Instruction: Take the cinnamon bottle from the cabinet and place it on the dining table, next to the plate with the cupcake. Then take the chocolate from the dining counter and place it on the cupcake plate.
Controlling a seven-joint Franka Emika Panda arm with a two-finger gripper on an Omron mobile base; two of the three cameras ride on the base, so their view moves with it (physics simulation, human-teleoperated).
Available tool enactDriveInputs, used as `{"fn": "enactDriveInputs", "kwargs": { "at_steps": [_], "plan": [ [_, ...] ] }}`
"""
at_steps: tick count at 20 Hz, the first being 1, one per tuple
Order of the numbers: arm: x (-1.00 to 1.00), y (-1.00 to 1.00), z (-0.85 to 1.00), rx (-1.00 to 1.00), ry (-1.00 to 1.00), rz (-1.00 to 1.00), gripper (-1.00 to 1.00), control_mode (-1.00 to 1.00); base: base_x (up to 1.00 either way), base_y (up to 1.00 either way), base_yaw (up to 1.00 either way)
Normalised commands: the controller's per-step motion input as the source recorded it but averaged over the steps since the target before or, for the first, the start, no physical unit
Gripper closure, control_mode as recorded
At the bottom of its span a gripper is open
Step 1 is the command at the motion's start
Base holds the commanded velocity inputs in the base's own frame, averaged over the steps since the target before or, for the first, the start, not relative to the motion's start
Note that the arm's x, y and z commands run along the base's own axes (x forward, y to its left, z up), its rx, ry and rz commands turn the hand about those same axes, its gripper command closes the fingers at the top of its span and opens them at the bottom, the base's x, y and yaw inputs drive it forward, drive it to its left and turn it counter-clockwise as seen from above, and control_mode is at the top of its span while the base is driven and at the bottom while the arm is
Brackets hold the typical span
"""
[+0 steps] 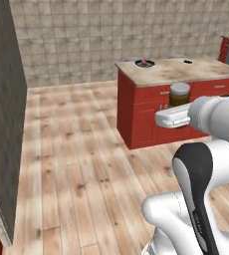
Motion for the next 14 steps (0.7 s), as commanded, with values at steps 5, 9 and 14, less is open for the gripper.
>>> {"fn": "enactDriveInputs", "kwargs": {
  "at_steps": [5,9,14],
  "plan": [
    [0.0,0.0,0.0,0.0,0.0,0.0,1.0,1.0,0.99,-0.02,-0.21],
    [0.0,0.0,0.0,0.0,0.0,0.0,1.0,1.0,1.0,0.0,0.0],
    [0.0,0.0,0.0,0.0,0.0,0.0,1.0,1.0,1.0,0.07,-0.03]
  ]
}}
